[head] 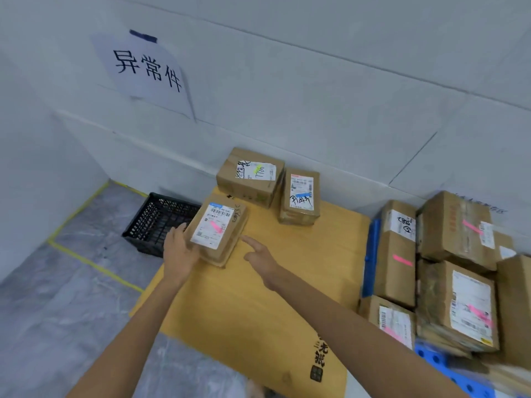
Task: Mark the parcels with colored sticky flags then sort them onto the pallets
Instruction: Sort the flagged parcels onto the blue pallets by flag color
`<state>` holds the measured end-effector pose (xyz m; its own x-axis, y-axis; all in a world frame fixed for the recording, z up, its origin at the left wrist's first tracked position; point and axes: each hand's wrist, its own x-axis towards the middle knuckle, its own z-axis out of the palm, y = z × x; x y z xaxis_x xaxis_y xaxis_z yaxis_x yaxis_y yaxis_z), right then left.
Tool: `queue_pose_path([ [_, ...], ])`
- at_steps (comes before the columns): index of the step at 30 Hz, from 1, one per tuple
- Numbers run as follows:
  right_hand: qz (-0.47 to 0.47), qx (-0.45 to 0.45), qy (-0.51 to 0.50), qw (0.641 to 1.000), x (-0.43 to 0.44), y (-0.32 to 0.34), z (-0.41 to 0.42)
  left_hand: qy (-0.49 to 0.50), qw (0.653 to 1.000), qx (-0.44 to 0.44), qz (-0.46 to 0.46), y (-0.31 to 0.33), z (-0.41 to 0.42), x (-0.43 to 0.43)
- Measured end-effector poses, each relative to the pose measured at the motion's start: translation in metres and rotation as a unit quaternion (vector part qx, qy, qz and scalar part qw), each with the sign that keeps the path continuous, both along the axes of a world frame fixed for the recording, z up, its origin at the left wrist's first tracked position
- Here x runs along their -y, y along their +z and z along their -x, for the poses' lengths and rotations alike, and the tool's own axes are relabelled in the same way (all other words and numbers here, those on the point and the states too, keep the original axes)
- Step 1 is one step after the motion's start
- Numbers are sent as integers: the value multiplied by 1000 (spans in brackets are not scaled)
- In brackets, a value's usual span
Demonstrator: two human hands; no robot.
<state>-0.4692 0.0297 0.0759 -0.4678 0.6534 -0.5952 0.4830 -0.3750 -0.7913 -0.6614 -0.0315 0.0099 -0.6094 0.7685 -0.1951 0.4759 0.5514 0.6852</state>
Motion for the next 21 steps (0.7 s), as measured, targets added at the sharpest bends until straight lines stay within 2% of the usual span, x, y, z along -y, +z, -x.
queue_pose_path([
  [2,64,-8,-22,998,-7,-5,17,7,998,64,16,-5,3,-1],
  [5,84,-24,-23,996,-9,-20,29,43,993,99,52,-11,-2,2],
  [8,30,-27,-23,999,-5,-30,20,38,994,88,57,-22,-23,12],
  [10,-16,-9,-8,1000,1,-42,6,51,991,112,42,-26,-35,16],
  [13,-34,5,13,999,6,-57,-18,63,982,171,43,-21,-58,17],
  [15,-28,12,1,1000,12,-38,-33,50,980,190,27,-14,-74,19],
  [18,-42,18,-19,999,18,-27,-56,20,982,188,-5,-3,-90,22],
  [21,-95,5,-23,995,24,-7,-82,-33,989,136,-43,15,-113,24],
])
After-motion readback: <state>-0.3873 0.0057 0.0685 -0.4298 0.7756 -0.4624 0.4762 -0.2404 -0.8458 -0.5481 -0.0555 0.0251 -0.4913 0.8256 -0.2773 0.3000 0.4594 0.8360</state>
